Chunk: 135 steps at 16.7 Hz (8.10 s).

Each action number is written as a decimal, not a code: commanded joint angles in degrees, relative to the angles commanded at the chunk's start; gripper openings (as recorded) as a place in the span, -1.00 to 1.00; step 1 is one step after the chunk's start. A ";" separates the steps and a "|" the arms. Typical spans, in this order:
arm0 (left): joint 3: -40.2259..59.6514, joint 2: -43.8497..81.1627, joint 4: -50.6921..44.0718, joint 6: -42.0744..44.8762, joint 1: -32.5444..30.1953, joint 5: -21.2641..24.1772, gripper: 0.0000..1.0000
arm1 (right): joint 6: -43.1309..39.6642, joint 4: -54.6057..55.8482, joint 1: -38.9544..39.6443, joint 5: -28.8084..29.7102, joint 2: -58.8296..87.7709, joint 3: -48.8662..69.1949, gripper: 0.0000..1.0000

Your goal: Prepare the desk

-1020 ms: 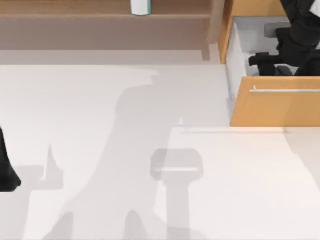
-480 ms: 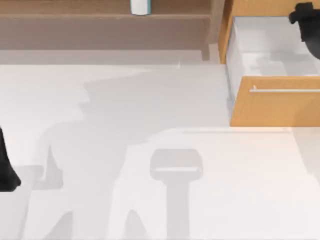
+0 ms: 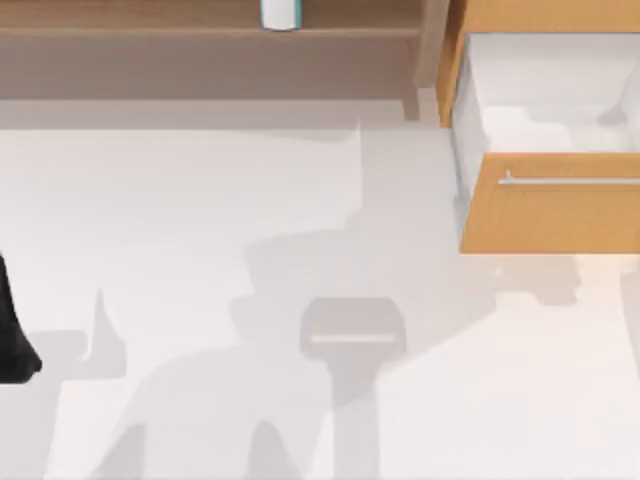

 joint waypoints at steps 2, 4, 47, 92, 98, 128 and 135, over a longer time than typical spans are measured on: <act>0.00 0.00 0.00 0.00 0.00 0.00 1.00 | -1.46 1.48 -2.87 -0.06 -2.57 -5.66 -1.00; 0.00 0.00 0.00 0.00 0.00 0.00 1.00 | -2.80 3.31 -5.34 -0.19 -4.18 -11.32 -1.00; 0.00 0.00 0.00 0.00 0.00 0.00 1.00 | -8.97 17.14 -9.17 -2.22 -4.33 -35.51 -1.00; 0.00 0.00 0.00 0.00 0.00 0.00 1.00 | -42.98 70.25 -2.43 13.33 -10.38 -56.69 1.00; 0.00 0.00 0.00 0.00 0.00 0.00 1.00 | -62.42 115.39 7.06 20.90 -4.90 -71.61 1.00; 0.00 0.00 0.00 0.00 0.00 0.00 1.00 | -80.92 153.01 24.83 19.08 15.98 -71.95 0.55; 0.00 0.00 0.00 0.00 0.00 0.00 1.00 | -80.92 153.01 24.83 19.08 15.98 -71.95 -0.51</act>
